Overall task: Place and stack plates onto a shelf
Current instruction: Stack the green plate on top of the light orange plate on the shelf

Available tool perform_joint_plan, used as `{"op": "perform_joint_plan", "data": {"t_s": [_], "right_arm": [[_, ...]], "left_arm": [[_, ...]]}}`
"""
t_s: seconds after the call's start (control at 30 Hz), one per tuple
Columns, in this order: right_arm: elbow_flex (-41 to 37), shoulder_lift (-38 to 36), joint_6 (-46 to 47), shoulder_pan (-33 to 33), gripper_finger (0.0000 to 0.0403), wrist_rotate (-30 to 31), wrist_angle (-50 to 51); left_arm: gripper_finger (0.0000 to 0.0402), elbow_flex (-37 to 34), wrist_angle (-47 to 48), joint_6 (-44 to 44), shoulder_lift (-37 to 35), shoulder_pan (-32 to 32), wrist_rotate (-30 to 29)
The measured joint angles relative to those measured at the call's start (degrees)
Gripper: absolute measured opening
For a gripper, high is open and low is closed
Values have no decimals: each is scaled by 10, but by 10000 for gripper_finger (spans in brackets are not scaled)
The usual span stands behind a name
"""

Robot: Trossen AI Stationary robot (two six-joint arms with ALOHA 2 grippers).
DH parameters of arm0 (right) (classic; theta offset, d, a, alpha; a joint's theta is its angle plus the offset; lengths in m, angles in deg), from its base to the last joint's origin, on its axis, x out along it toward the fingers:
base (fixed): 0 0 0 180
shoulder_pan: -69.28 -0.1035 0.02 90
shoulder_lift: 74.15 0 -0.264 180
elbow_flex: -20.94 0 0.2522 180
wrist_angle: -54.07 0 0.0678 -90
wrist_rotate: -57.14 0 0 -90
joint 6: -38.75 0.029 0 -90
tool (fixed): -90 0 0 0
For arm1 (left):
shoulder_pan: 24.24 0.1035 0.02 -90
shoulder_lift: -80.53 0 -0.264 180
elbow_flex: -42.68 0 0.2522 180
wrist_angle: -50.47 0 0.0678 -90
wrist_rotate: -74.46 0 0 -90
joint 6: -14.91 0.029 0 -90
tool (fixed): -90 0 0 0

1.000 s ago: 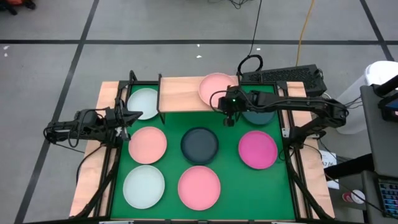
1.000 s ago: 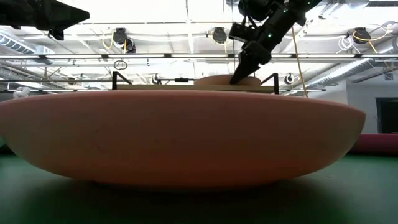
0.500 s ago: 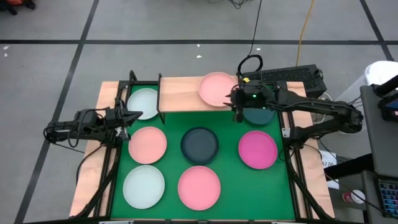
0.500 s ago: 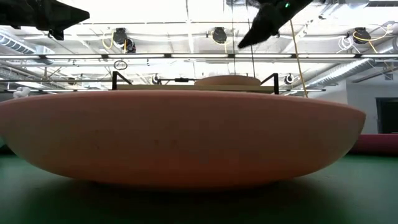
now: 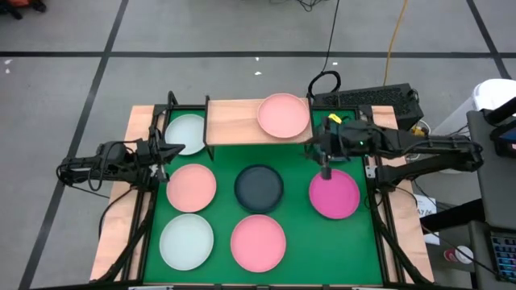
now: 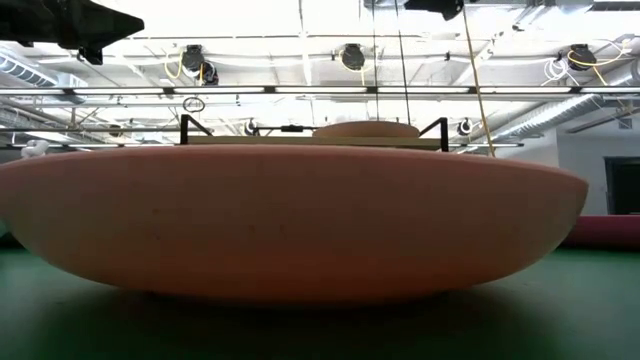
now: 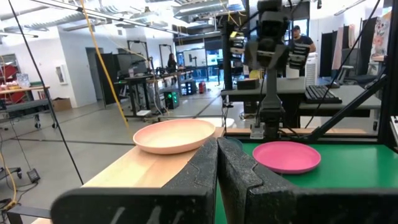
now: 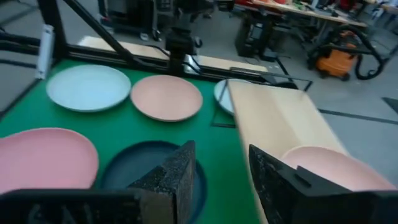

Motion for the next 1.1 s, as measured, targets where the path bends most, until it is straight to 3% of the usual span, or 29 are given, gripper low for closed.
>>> {"op": "perform_joint_plan", "data": {"t_s": [0.4, 0.8, 1.1], "right_arm": [[-191, -117, 90, -63, 130, 3, -135], [-224, -150, 117, -107, 130, 3, -152], [-281, -155, 122, -127, 130, 3, -220]], "left_arm": [[12, 0, 0, 0, 0, 0, 0], [12, 0, 0, 0, 0, 0, 0], [12, 0, 0, 0, 0, 0, 0]]}}
